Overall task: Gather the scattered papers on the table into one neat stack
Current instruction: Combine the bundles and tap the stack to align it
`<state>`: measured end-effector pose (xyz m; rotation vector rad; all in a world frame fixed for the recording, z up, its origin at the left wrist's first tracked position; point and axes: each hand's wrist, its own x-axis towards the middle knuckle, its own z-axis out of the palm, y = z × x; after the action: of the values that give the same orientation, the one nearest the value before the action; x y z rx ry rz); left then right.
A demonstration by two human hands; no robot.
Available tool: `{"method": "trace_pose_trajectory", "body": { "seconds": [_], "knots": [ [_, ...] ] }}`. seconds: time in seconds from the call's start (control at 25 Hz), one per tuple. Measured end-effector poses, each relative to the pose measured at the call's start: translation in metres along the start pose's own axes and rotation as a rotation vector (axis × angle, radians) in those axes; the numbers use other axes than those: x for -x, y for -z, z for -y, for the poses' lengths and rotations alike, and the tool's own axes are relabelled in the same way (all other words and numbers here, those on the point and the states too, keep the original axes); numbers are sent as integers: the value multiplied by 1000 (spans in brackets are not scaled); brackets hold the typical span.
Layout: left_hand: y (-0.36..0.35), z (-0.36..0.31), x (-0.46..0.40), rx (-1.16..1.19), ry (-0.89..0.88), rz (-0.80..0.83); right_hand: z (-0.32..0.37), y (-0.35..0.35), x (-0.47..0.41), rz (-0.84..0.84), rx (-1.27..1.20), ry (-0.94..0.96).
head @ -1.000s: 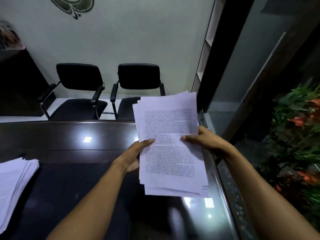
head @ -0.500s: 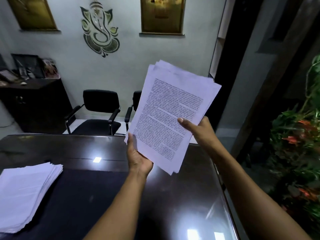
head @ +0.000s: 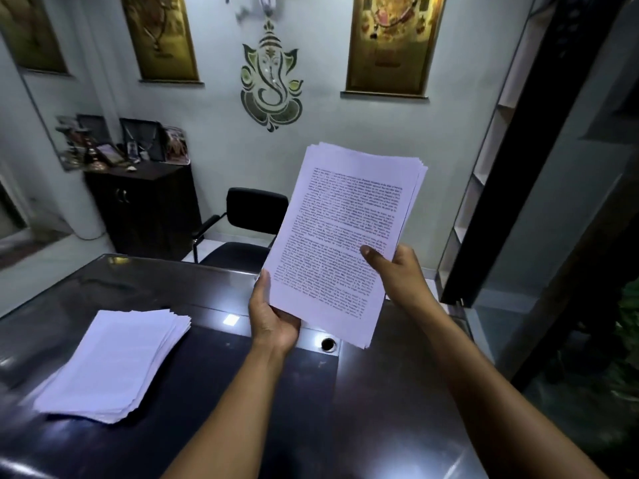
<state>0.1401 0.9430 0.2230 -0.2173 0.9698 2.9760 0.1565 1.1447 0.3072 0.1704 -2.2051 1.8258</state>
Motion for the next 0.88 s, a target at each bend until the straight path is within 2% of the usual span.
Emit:
{"method": "trace_pose_trajectory", "body": {
  "seconds": [0.16,0.32,0.4,0.48,0.68,0.88],
  "knots": [
    [84,-83,-15,-168,62,-10,-1,-73,-17,126,-32,-121],
    [163,-161,-19,-471,205,-2,-18,-166,-20,309,29,-270],
    [207,-197,-22,-637,189,-14,-31,-228,-17,389,96,-331],
    [248,-225,-25,-782,140,-94,-51,-288,-12,408,87,-390],
    [346,-259,-25,-933,115,-352,-107,-399,21,461,87,-523],
    [419,-270,-39,-1103,199,-401,-162,-462,41,564,174,-603]
  ]
}}
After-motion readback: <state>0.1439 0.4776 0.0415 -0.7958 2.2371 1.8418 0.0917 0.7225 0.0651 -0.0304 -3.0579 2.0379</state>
